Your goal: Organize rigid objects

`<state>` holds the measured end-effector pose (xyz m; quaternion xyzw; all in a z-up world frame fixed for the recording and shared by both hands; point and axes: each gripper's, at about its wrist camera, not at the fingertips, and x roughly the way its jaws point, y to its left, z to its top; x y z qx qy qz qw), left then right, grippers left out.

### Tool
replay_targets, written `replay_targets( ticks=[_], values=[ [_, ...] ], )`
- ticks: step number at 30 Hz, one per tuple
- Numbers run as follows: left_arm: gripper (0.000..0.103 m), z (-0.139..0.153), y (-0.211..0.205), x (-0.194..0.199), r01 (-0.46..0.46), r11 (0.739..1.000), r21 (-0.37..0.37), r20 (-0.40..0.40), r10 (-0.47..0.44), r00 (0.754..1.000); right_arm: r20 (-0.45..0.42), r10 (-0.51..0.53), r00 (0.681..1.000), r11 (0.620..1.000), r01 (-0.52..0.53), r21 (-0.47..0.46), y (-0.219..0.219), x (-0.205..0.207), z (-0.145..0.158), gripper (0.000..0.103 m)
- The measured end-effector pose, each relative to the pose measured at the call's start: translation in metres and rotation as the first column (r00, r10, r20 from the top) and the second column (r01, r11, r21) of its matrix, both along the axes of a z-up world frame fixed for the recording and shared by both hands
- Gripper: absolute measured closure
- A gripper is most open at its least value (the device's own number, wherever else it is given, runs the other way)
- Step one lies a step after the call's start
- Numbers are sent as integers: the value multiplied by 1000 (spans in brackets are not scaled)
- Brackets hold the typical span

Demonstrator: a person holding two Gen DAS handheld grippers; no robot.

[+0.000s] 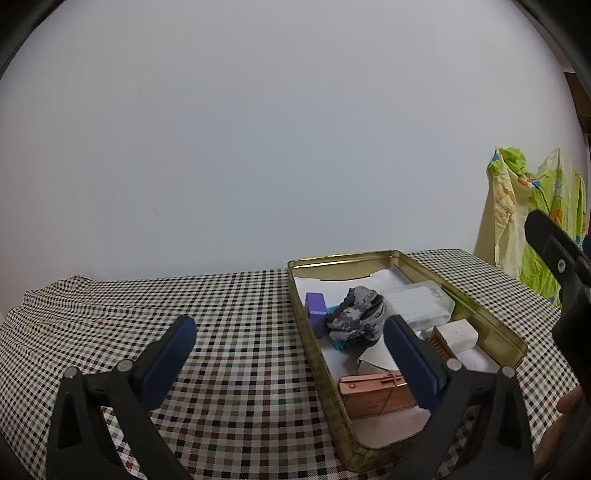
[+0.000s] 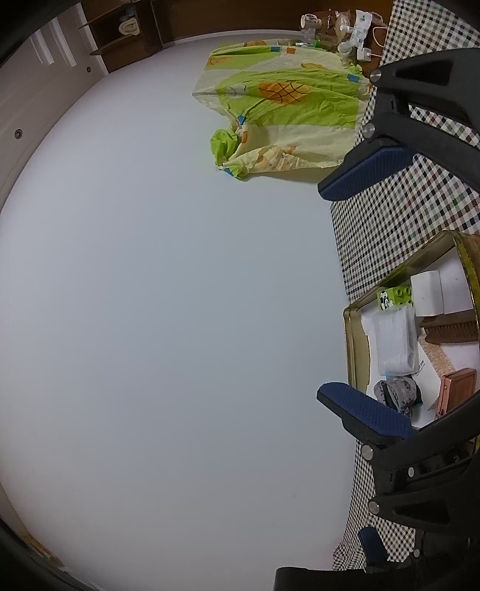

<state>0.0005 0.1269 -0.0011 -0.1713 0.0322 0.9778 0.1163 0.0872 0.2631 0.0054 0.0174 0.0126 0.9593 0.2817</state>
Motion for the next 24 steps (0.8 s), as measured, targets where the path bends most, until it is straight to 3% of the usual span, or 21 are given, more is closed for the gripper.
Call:
replay_targets(
  ticks=[24],
  values=[
    [0,-1,2,-1,-10,1000,-15,0,10,1000,3,-9,1000,1000,9,7,-2,-2,1,2]
  ],
)
